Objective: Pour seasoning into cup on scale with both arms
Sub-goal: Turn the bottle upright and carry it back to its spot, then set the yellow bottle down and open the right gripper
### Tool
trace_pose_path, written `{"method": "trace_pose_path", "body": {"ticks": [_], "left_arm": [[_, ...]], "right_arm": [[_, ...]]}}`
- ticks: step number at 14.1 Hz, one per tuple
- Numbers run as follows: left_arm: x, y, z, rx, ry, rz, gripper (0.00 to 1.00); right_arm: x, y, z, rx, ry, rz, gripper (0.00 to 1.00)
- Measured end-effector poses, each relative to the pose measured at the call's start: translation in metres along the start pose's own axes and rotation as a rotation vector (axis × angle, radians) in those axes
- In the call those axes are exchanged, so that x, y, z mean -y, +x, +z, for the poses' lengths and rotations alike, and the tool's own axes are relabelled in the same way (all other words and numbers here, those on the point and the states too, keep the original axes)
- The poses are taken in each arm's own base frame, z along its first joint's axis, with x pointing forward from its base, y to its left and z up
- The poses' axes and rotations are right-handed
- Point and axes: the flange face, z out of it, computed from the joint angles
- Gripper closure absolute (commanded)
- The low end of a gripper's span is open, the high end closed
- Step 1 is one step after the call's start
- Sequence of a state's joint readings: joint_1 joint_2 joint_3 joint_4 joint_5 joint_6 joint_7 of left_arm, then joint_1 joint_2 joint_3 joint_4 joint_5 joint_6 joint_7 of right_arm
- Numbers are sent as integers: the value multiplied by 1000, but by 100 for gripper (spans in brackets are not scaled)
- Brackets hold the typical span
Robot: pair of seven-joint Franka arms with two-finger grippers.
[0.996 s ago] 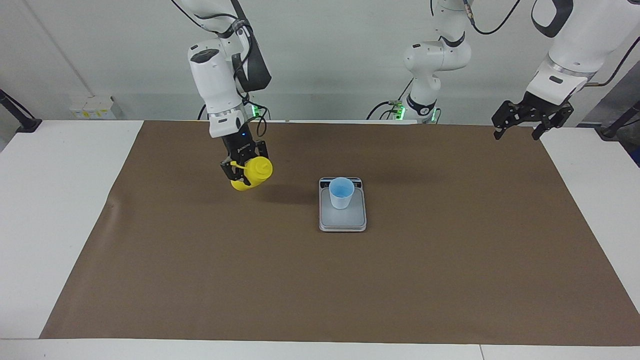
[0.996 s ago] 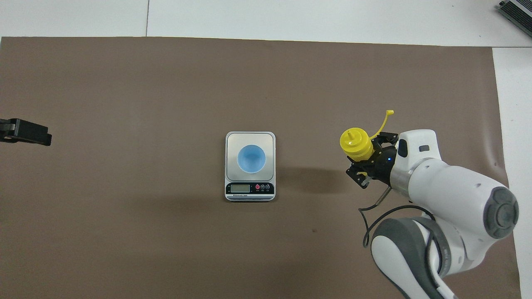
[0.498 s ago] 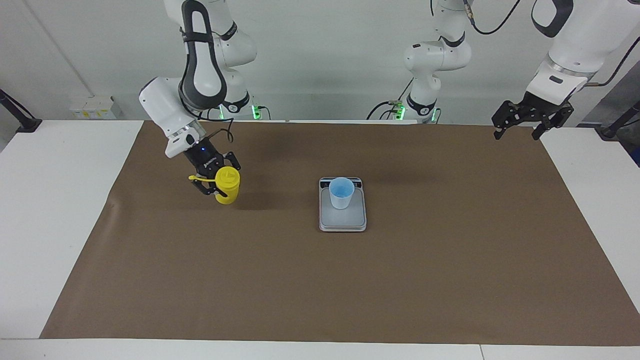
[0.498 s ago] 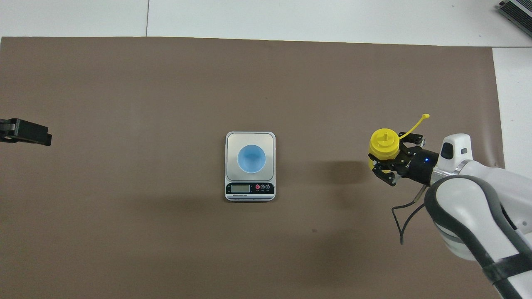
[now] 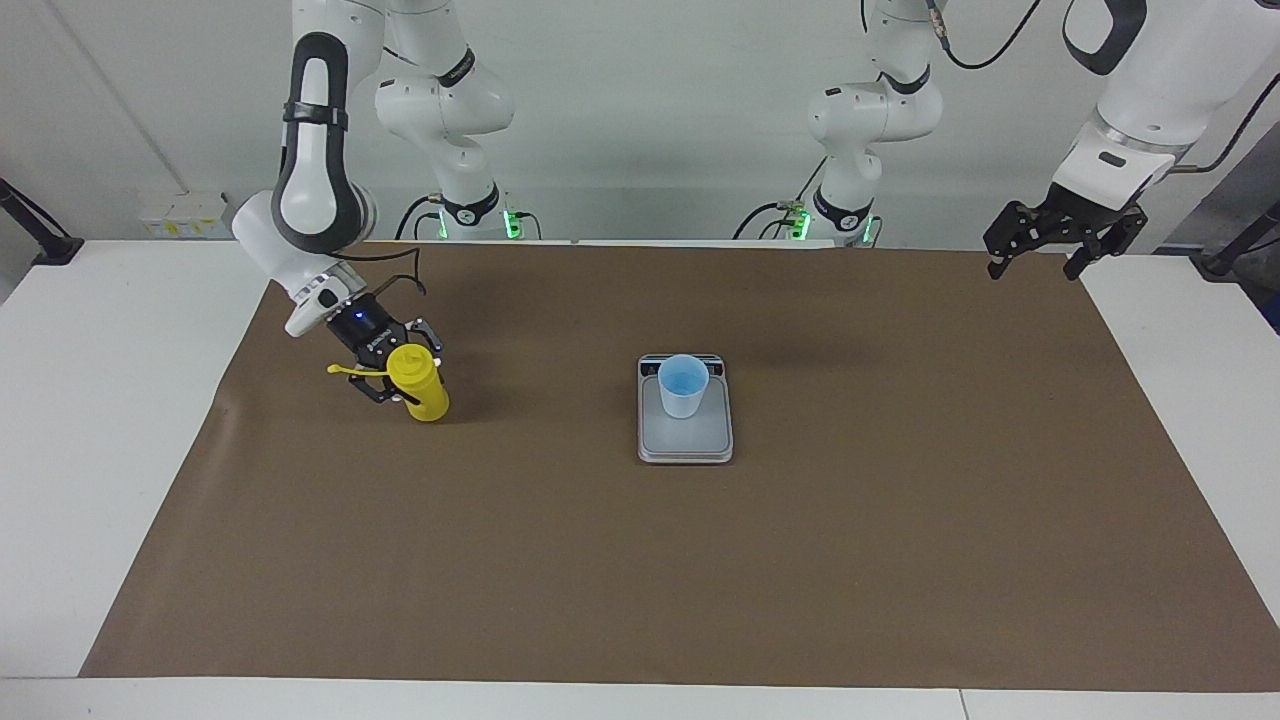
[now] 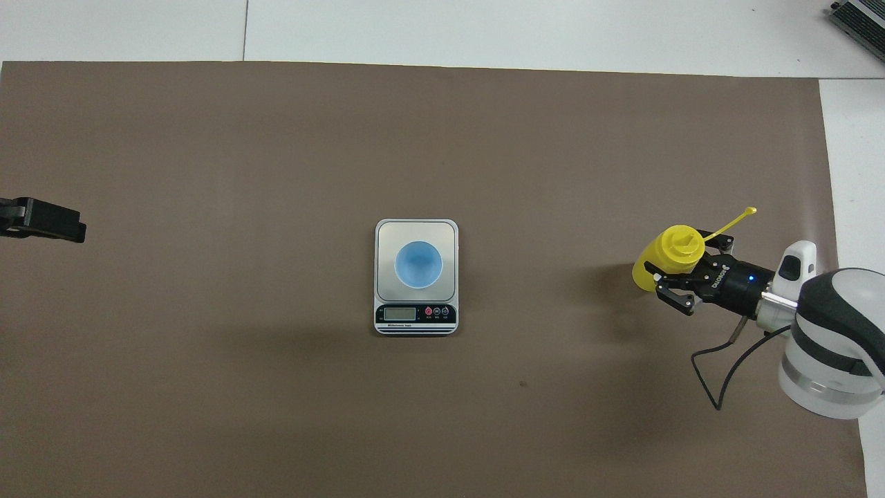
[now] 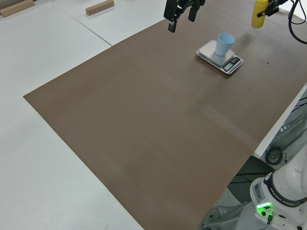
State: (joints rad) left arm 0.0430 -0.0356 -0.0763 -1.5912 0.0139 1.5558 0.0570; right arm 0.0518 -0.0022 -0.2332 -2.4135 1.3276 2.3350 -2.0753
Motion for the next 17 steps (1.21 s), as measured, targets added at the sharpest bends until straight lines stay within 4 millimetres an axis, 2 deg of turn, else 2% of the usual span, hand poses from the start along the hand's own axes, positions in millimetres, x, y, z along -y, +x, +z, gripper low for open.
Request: {"method": "trace_pose_path", "body": {"ticks": [5,6,7,9,10,11,17], "left_arm": [[0,0,0,0,0,0,0],[0,0,0,0,0,0,0],[0,0,0,0,0,0,0],[0,0,0,0,0,0,0],[0,0,0,0,0,0,0],[0,0,0,0,0,0,0],[0,0,0,0,0,0,0]], "right_arm": [[-18,-27,-20,-46,2,-54,100],[-21,-31,-21,-47,0,-63,98],[-23,-32,-22,-47,-2,-69,91],[-24,-32,-20,-48,-2,-72,70],[-24,-32,-19,-53,-3,-70,25],[-24,-31,-19,-58,-1,-69,0],[-26,-30,-22,-82,8,-63,0]]}}
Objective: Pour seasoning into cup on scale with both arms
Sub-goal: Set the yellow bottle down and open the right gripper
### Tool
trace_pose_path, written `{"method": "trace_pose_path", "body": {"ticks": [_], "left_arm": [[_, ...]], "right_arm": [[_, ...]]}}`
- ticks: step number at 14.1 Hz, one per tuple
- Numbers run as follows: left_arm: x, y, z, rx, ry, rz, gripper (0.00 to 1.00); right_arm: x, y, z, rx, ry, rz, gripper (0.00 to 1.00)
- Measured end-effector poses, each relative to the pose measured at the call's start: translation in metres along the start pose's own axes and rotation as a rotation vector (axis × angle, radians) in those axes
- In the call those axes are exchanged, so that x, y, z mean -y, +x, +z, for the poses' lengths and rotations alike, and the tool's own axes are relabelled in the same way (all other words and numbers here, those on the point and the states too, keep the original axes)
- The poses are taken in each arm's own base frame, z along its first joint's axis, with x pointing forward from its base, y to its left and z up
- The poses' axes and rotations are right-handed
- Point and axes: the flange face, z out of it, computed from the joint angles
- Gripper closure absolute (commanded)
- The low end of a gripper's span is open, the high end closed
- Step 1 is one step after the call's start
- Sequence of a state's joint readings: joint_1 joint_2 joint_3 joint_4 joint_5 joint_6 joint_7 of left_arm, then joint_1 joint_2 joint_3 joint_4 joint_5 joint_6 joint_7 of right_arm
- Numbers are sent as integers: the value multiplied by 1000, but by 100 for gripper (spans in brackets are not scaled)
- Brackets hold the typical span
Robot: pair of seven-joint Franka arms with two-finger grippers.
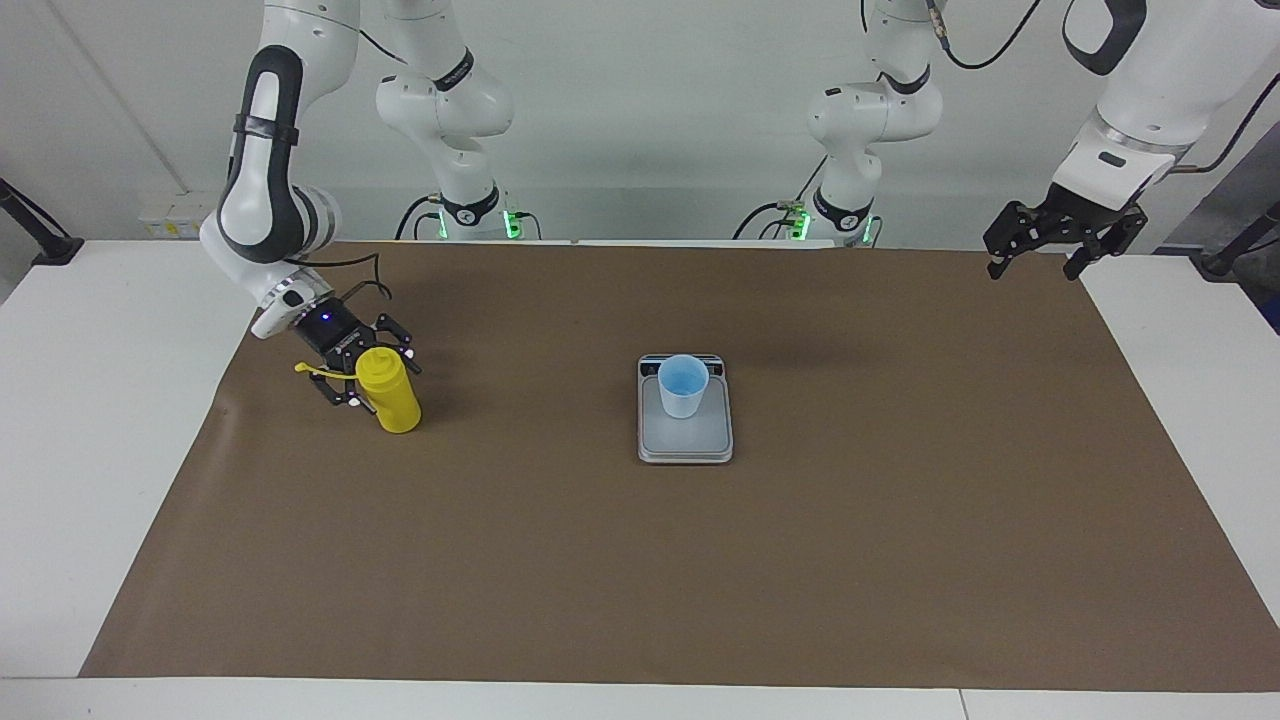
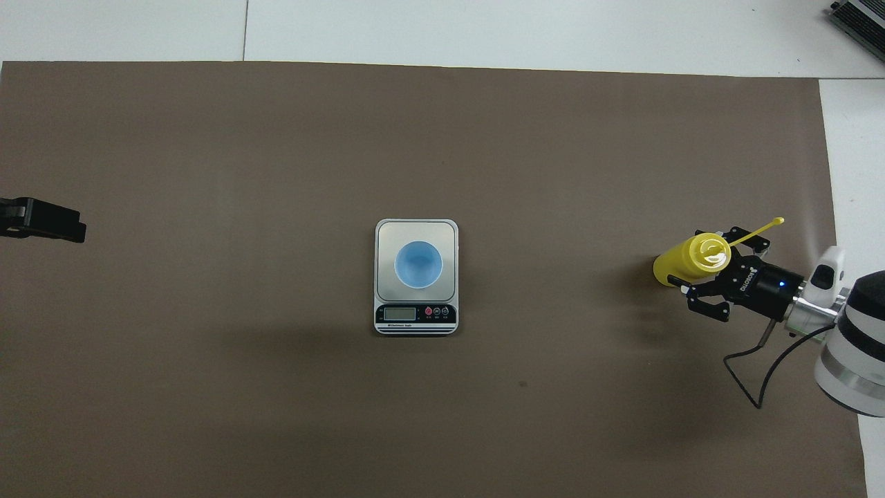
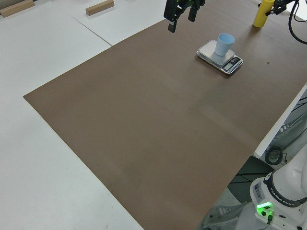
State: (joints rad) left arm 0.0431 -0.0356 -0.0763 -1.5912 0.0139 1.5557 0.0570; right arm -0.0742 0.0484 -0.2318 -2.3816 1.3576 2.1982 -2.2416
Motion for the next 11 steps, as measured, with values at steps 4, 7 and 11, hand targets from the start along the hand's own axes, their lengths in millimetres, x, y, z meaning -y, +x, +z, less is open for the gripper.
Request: {"method": "trace_pose_path", "body": {"ticks": [4,7,11], "left_arm": [[0,0,0,0,0,0,0],[0,0,0,0,0,0,0],[0,0,0,0,0,0,0]], "right_arm": [[-4,-7,-10,-12,-5,12,0],[-9,-19,-25,18,-11,-2,0],[-14,-41,-53,77,22,-25,0]]}}
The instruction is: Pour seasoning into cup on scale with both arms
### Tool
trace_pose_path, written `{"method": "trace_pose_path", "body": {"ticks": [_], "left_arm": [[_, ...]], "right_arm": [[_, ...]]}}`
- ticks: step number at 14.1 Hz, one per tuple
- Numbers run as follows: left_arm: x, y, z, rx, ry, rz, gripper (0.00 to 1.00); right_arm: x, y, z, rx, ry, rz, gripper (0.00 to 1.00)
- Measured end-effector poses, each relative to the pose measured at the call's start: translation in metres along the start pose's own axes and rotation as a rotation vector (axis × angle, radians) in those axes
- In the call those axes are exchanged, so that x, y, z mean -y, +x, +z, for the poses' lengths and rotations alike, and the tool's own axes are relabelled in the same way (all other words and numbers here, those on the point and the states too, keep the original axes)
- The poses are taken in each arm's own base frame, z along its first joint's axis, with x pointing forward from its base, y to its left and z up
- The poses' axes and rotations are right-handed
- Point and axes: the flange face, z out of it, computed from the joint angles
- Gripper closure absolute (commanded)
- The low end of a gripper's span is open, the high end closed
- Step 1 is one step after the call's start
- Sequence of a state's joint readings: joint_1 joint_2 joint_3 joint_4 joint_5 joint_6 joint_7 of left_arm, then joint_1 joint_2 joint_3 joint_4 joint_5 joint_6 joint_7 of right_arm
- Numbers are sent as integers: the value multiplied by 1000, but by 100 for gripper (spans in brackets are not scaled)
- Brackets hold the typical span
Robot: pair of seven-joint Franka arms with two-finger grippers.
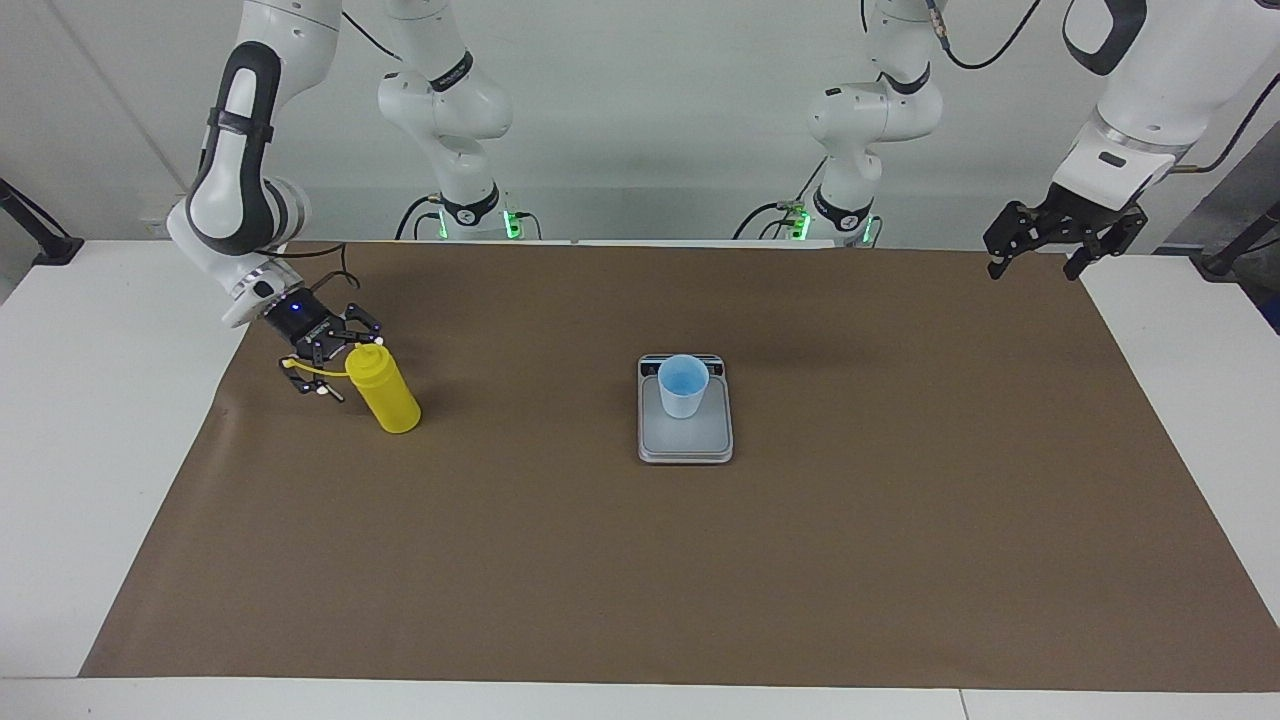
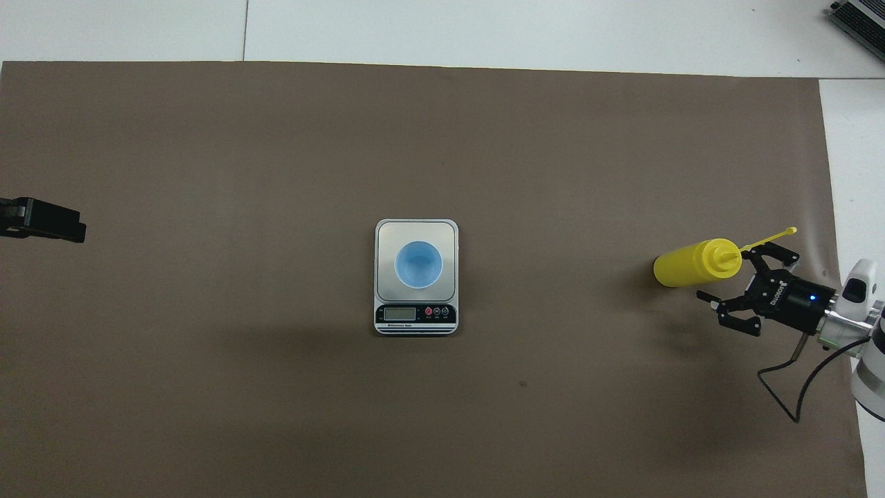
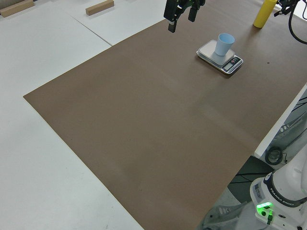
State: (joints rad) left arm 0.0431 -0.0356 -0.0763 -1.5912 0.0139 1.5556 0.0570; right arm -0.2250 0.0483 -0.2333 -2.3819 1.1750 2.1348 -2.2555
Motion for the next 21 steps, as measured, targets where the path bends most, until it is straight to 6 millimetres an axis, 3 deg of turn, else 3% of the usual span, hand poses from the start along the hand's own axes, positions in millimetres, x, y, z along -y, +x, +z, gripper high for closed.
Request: {"method": "trace_pose_path", "body": {"ticks": [5,9,15,18,21], "left_arm": [[0,0,0,0,0,0,0],[0,1,-1,-8,0,1,0],[0,4,-4,-42,1,-27,0],[1,4,-3,-37,-1,-33,0],[1,3,-2,-25,-2,-34,0]], "right_arm": [[-13,-22,-50,40,28,-24,0],[-33,-1,-86,86,68,44,0],[-49,60,-127,167,99,287,0],[-43,124,-147,264,47,397,0],[-27,194,-153,341,11,547,0]]}}
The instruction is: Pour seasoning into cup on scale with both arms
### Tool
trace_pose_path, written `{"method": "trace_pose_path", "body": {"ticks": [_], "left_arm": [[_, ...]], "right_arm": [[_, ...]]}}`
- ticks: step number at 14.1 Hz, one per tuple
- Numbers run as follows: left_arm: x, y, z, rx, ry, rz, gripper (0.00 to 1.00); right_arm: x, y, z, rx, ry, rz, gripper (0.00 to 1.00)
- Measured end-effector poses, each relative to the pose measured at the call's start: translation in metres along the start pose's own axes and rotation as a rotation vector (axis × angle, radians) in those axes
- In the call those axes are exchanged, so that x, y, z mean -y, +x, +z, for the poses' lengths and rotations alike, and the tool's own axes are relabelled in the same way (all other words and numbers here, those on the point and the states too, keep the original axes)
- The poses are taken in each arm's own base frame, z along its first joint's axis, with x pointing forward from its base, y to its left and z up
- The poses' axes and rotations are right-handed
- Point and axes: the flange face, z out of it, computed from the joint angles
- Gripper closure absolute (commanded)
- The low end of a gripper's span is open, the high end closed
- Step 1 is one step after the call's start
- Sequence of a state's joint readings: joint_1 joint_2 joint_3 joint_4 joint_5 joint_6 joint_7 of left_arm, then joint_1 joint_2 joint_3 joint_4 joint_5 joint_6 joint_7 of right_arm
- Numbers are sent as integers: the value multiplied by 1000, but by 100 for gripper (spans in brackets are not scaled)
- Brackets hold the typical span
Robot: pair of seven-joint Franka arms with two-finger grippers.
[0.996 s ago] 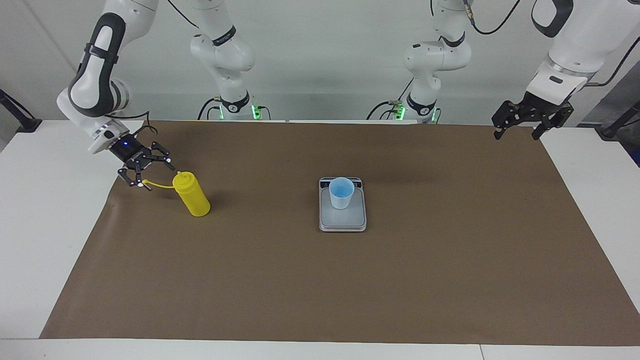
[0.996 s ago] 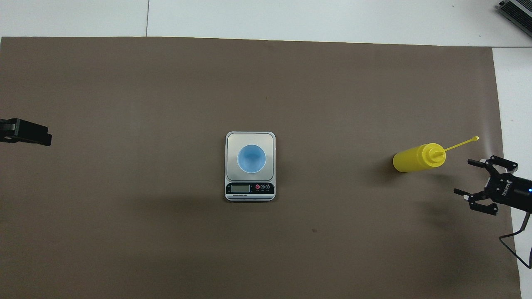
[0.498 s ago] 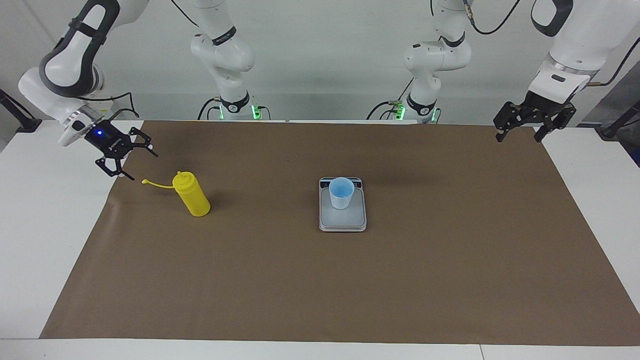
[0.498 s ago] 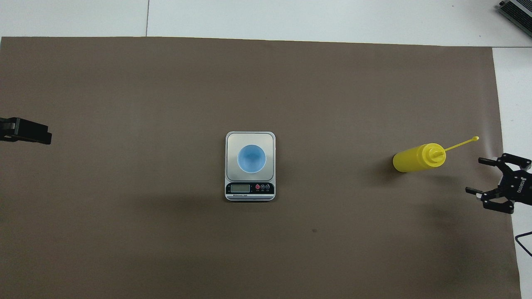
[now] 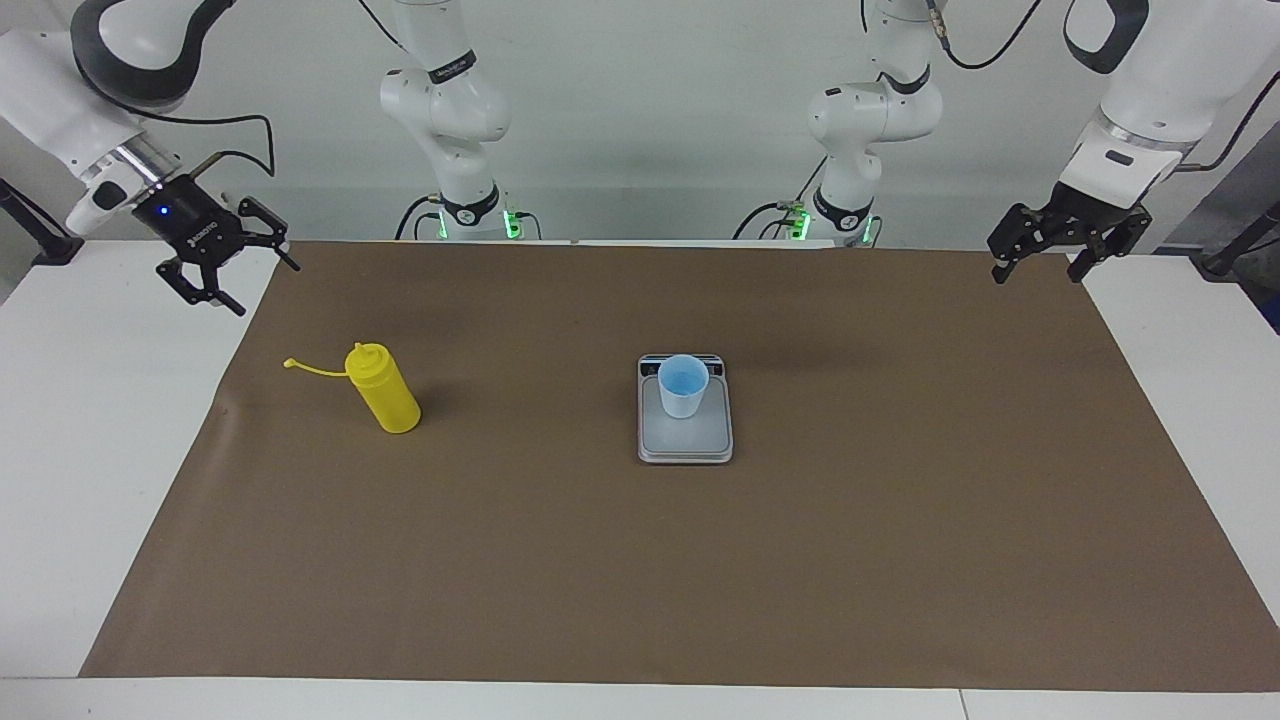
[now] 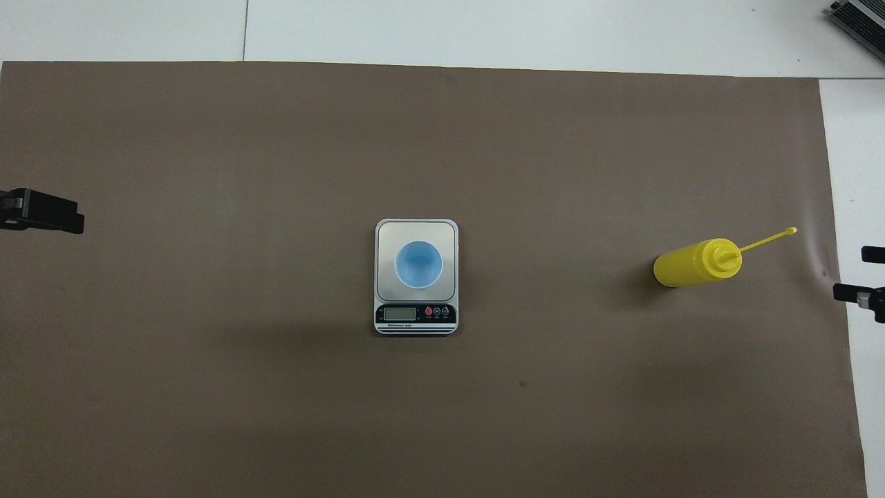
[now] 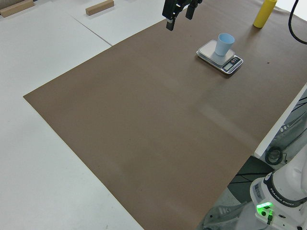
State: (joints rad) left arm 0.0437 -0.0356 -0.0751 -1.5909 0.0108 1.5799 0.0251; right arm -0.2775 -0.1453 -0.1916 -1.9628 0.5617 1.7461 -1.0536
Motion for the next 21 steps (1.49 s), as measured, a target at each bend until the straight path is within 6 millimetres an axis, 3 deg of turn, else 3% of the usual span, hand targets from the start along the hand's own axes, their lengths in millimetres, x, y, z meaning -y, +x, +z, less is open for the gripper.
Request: {"method": "trace_pose_path", "body": {"ticks": [4,9,13,18,21], "left_arm": [[-2,0,0,4,-1,3,0],[-7,0,0,4,-2,13,0],[-11,-1,0,4,-2,20,0],[-17,-1,-1,3,-17,21,0],[-9,-1,-1,1,-37,1,0]], "right_arm": [[46,51,-14,106,-86,187,0],[123,114,-8,197,-309,460,0],[171,143,-2,246,-484,420,0],[169,160,2,282,-493,452,0],[175,171,17,285,-494,482,0]]}}
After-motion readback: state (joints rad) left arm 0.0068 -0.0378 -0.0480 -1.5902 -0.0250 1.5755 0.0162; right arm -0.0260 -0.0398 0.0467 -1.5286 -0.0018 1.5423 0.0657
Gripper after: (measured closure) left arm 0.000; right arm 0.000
